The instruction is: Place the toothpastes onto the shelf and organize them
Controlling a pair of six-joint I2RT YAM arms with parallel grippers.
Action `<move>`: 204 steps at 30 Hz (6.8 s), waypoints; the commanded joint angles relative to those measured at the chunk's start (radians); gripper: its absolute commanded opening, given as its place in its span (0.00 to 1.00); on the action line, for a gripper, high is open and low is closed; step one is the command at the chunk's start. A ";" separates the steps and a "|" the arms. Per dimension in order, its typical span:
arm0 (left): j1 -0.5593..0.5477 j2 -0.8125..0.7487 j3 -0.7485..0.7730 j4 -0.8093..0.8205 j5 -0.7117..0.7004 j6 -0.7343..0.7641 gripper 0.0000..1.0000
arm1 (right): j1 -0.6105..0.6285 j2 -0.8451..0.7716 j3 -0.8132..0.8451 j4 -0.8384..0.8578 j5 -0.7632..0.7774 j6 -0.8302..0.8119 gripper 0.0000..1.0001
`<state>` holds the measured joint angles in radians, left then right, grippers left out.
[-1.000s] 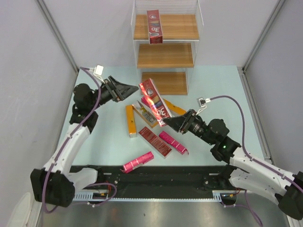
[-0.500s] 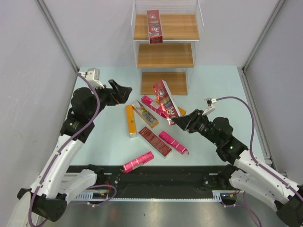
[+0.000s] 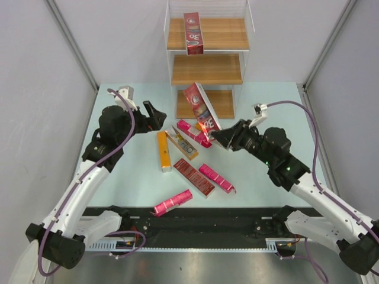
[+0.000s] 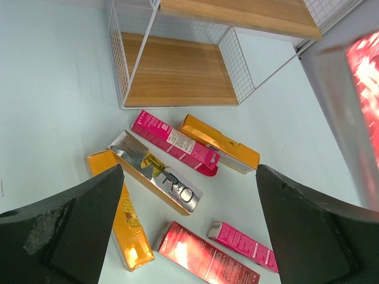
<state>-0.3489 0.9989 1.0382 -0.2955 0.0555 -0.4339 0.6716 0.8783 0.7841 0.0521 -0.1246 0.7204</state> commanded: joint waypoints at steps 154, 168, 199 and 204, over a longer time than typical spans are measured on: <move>-0.009 0.098 -0.184 0.108 0.130 0.076 1.00 | 0.335 0.623 0.208 -0.367 0.293 -0.257 0.90; -0.009 0.109 -0.184 0.104 0.138 0.078 1.00 | 0.382 0.781 0.208 -0.341 0.263 -0.250 0.70; -0.009 0.092 -0.187 0.110 0.202 0.054 1.00 | 0.398 0.924 0.208 -0.396 0.327 -0.223 0.48; -0.009 0.102 -0.198 0.137 0.244 0.040 1.00 | 0.391 0.881 0.207 -0.394 0.378 -0.213 0.42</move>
<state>-0.3515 1.1034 0.8482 -0.2100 0.2443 -0.3775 1.0679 1.7451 1.0187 -0.2657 0.1879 0.4721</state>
